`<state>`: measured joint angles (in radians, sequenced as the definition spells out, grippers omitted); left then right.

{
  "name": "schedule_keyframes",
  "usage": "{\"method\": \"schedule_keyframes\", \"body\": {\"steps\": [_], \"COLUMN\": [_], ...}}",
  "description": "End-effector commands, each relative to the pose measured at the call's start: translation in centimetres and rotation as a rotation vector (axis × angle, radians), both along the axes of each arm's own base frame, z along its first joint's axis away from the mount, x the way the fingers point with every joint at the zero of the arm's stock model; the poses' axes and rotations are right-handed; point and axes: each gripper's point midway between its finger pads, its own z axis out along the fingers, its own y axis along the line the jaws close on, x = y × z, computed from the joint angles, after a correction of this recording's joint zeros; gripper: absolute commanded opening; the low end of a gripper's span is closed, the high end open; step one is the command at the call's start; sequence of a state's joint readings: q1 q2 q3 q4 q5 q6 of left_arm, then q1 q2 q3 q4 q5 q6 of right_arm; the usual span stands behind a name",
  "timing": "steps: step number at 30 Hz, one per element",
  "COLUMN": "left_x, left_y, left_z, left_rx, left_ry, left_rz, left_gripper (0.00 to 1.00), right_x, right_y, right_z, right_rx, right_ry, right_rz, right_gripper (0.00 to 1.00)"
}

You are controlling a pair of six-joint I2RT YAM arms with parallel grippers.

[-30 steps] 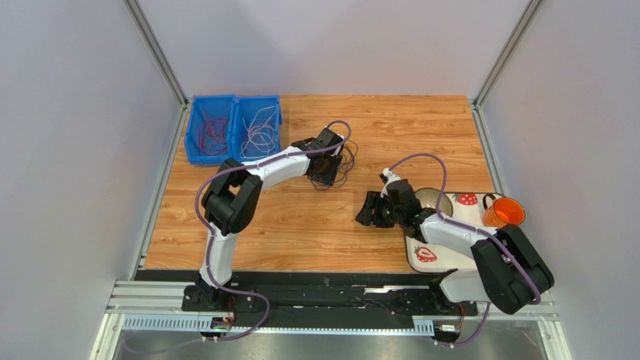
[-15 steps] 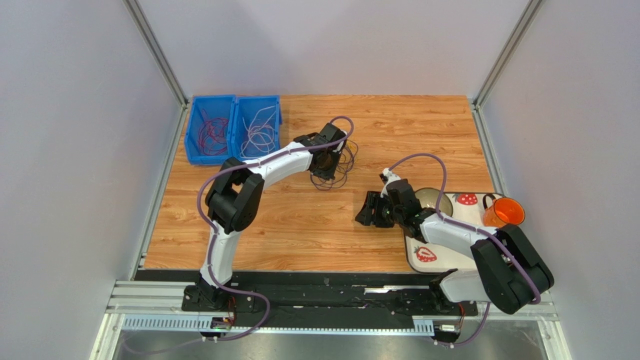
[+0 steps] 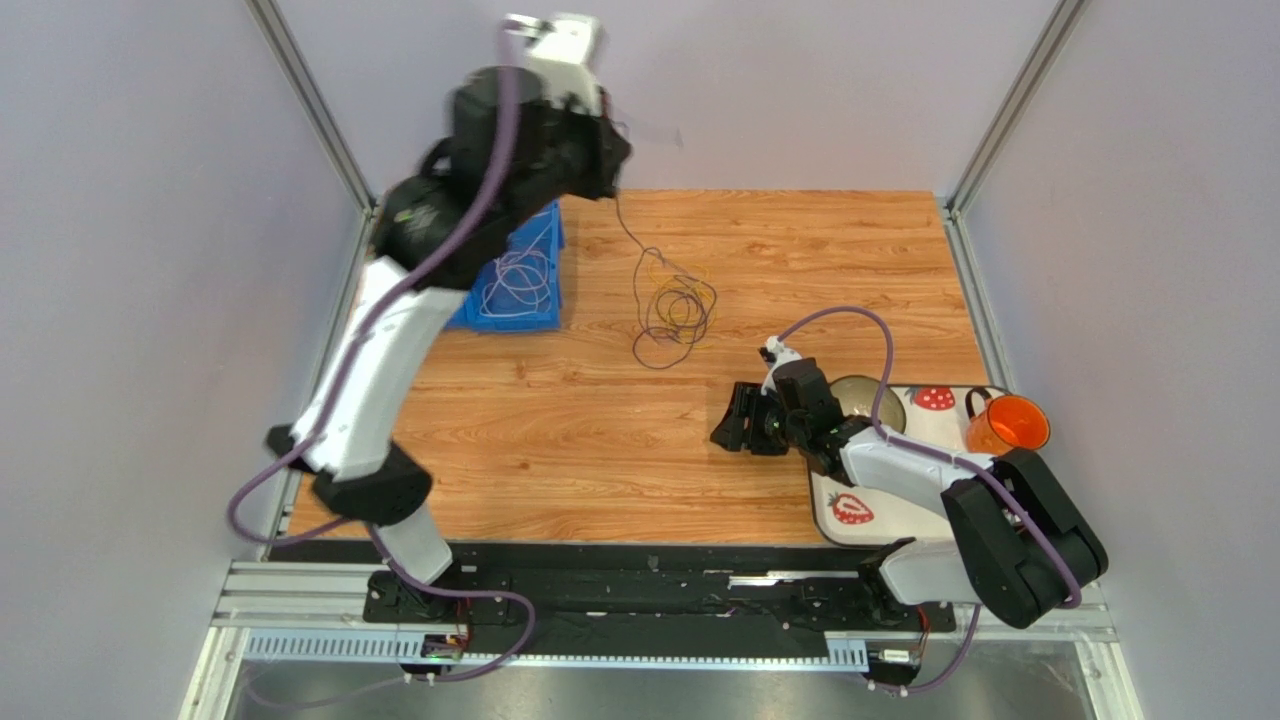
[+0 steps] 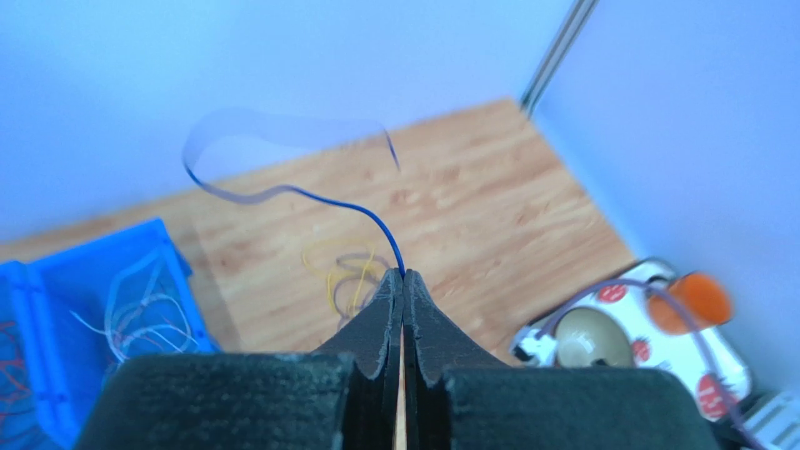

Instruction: Untangle the cables

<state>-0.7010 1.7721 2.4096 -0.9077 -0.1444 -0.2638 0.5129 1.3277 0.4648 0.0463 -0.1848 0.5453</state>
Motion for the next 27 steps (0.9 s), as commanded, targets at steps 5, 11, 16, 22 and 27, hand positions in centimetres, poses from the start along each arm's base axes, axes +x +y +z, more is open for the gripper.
{"method": "schedule_keyframes", "body": {"steps": [5,11,16,22,27], "left_x": [-4.9,-8.6,-11.2,-12.7,-12.9], "left_y": [3.8,4.9,5.4,6.0,6.2], "left_z": [-4.5,-15.5,-22.2,-25.4,-24.1], "left_rx": [0.044,0.064,0.062,0.07,0.068], "left_ry": [0.106,0.339,0.475,0.542,0.515], "left_rz": [0.018,0.013,0.002,0.001,-0.009], "left_gripper": [0.0,0.0,0.0,0.0,0.0], "right_x": [-0.2,-0.6,-0.2,0.2,1.0], "right_y": [-0.5,-1.0,-1.0,0.3,3.1], "right_z": [0.1,1.9,6.2,9.4,10.5], "right_rx": [-0.011,-0.008,0.03,0.071,0.108], "right_ry": [-0.014,-0.022,-0.08,-0.095,-0.051], "right_rz": [-0.008,-0.027,-0.049,-0.003,0.061], "right_gripper": [0.58,0.58,0.6,0.62,0.63]}}
